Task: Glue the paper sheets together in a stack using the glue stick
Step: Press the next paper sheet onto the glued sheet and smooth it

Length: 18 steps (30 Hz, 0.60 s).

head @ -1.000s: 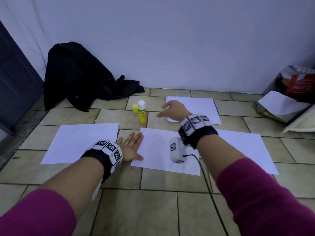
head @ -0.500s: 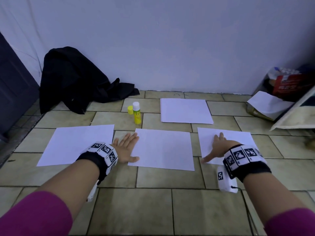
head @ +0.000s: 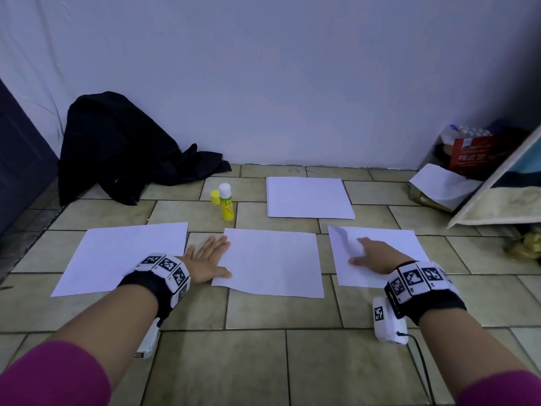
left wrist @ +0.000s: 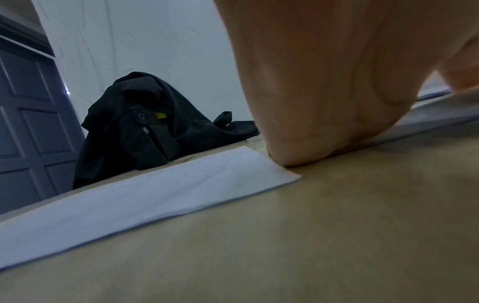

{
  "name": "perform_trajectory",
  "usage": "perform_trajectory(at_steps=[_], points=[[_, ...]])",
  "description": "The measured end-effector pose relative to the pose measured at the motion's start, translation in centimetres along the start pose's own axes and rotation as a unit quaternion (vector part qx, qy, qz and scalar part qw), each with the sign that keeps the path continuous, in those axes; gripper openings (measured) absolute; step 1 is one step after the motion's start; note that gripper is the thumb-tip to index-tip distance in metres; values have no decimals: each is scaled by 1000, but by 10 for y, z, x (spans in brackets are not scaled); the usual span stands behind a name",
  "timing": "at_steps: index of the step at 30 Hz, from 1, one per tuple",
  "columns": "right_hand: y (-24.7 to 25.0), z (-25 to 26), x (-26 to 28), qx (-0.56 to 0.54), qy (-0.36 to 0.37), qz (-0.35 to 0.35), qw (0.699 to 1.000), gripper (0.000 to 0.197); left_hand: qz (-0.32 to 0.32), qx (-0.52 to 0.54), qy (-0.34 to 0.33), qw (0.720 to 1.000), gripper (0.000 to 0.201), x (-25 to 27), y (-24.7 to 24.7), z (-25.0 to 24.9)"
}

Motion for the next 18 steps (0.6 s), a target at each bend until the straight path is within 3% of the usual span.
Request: perform_trajectory(at_steps=[3, 8, 10, 12, 15, 18], points=[[26, -9, 3, -60, -20, -72, 995, 37, 0, -53, -13, 998, 83, -1, -3, 1], [61, -4, 20, -141, -21, -189, 971, 48, -11, -85, -21, 996, 89, -3, -6, 1], [65, 14, 28, -142, 3, -205, 968, 53, -11, -99, -13, 995, 103, -5, -7, 2], [55, 41, 33, -120, 28, -184, 975, 55, -7, -114, 0, 993, 115, -6, -9, 2], [15, 89, 35, -81, 72, -107, 988, 66, -13, -124, 11, 992, 92, -7, -11, 0], [-28, 134, 36, -72, 120, -36, 990, 72, -7, -118, 10, 993, 86, -8, -11, 0]])
Point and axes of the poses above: each hand's wrist, its own x-axis away from the middle knuckle, its own y-axis out of the back of the hand, z = x × y, the point moved 9 cm from there along -x, towards the middle knuckle, and after that the axes turned 4 degrees about -x, right-handed, at the moved point
